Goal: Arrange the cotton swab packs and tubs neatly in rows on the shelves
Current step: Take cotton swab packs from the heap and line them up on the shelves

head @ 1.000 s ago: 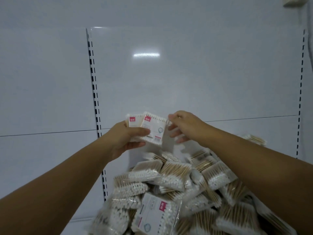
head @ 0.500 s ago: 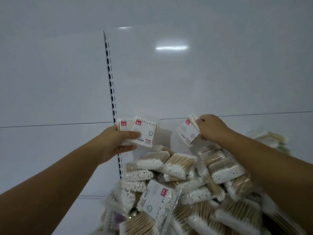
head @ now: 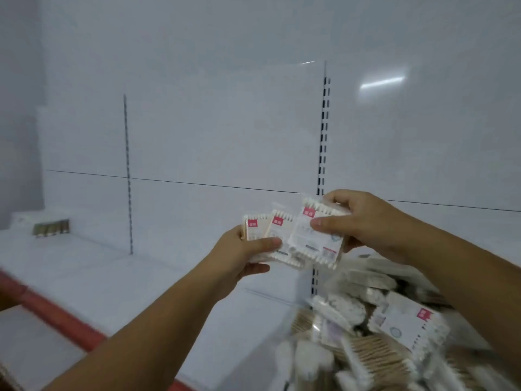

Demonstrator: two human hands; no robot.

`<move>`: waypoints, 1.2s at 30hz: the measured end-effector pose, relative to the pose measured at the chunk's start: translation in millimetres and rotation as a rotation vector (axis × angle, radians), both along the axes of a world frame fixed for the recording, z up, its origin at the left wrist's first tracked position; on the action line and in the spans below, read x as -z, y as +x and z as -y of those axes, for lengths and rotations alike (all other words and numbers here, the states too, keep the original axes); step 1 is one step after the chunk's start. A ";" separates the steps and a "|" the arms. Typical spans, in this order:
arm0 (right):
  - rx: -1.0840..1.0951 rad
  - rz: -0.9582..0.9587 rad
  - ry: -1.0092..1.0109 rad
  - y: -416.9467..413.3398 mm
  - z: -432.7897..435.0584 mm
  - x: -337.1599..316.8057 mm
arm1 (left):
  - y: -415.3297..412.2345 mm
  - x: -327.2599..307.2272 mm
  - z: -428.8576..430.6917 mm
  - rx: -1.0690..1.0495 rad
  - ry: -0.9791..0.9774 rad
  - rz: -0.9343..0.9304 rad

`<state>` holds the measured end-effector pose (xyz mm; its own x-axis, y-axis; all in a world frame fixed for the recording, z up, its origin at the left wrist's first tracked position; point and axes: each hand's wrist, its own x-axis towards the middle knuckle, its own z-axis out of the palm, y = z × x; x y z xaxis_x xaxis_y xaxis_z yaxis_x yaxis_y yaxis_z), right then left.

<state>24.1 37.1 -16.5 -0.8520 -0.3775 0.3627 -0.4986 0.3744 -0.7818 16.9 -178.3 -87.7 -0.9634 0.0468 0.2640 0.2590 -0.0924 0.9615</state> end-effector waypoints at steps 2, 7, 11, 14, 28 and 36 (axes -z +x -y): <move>-0.006 -0.073 0.052 -7.6 59.2 9.3 | 15.2 14.7 55.7 -0.126 0.083 -0.028; -0.191 -0.020 0.163 -19.3 233.1 44.9 | 63.6 64.2 202.8 -0.399 0.213 -0.013; -0.297 0.020 0.038 -14.3 362.1 80.4 | 95.3 87.6 305.9 -0.555 0.327 0.030; -0.363 0.122 -0.092 -15.0 441.4 97.9 | 108.2 92.6 370.8 -0.626 0.388 0.049; -0.476 0.487 -0.633 -48.2 732.8 174.3 | 79.4 106.4 624.8 -0.800 0.319 0.072; -0.637 0.580 -0.566 -70.9 887.5 183.4 | 62.8 120.1 771.3 -0.916 0.365 0.064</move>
<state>-46.8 -850.4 -199.9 -0.6540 -0.7223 0.2247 0.0345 -0.3253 -0.9450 79.7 -949.7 -207.8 -0.5998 -0.7978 0.0603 0.3269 -0.1757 0.9286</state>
